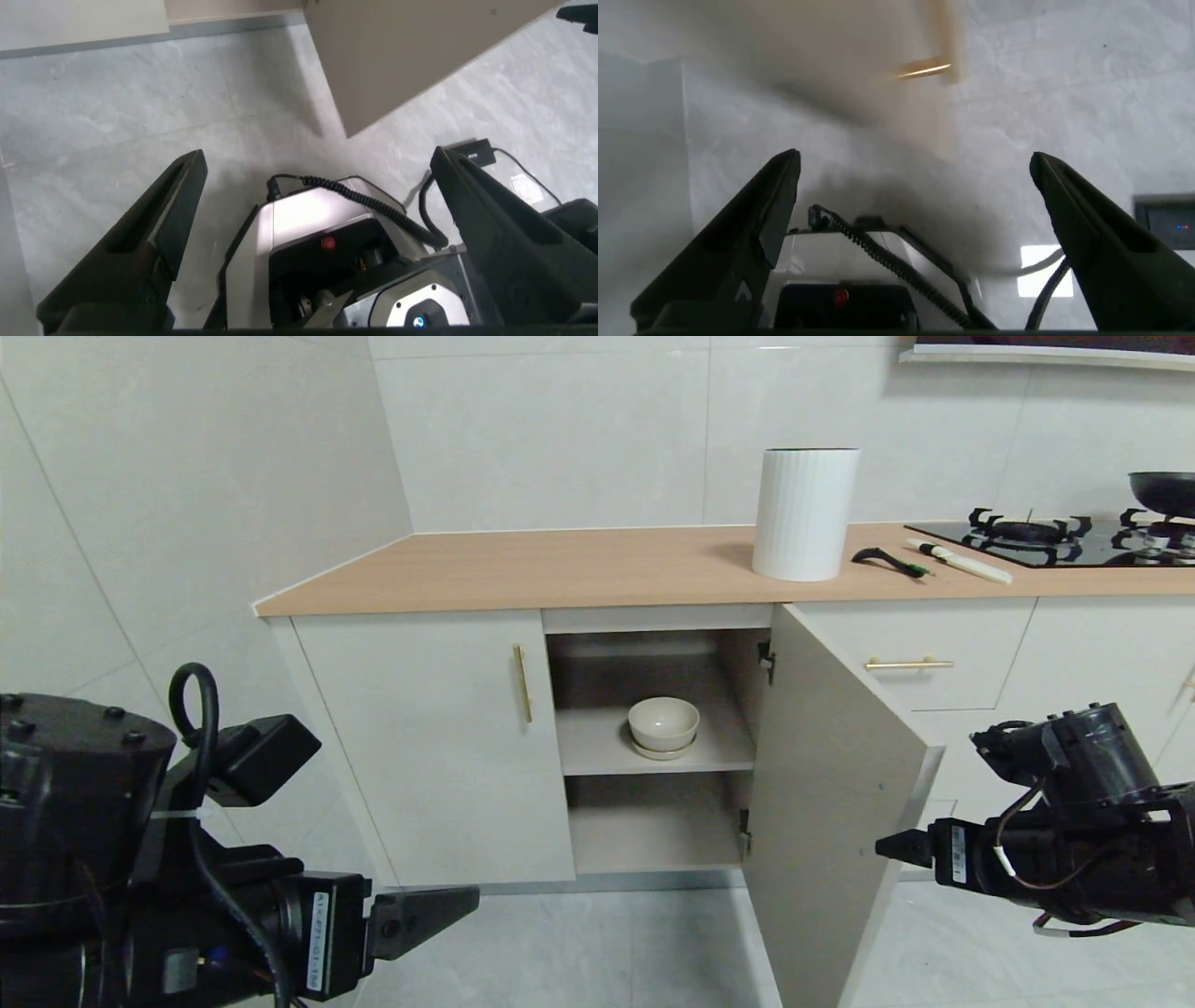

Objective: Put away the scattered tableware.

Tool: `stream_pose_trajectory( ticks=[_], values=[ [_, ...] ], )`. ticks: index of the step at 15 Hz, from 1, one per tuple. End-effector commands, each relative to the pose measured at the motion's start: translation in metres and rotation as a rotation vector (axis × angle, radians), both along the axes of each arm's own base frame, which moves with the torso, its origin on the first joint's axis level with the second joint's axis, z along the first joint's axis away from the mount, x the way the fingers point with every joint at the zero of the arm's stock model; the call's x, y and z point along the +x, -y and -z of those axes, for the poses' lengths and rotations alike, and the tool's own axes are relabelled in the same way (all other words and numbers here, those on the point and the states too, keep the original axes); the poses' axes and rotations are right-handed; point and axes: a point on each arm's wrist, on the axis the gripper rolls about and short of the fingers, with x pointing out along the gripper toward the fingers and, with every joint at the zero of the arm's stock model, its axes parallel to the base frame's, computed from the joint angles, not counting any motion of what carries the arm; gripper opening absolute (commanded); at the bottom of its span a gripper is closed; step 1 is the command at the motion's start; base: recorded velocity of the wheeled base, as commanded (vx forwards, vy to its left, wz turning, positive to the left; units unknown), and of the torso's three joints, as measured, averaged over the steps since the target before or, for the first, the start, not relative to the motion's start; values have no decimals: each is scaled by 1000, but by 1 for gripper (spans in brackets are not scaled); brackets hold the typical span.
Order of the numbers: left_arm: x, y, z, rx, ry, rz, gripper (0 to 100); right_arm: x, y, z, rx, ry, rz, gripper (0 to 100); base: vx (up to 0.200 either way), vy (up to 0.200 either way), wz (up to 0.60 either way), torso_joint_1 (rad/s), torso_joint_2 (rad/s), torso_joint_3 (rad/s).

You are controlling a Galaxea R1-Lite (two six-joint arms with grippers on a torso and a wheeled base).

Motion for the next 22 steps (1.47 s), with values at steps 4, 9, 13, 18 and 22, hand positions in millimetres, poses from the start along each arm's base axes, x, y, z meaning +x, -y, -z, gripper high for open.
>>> stream_pose_trajectory(
  ticks=[4,9,13,18,22],
  values=[
    [0,0,0,0,0,-2,100,-10,31,-31,-41,90,73,100,0,0,0,0,0,0],
    [1,0,1,1,-3,-2,100,1,78,-40,-124,9,205,100,0,0,0,0,0,0],
    [0,0,0,0,-1,-2,100,53,79,6,-40,8,314,100,0,0,0,0,0,0],
    [0,0,0,-1,1,-2,100,82,80,48,-101,-4,418,100,0,0,0,0,0,0],
    [0,0,0,-1,1,-2,100,89,79,53,-62,28,440,100,0,0,0,0,0,0]
  ],
)
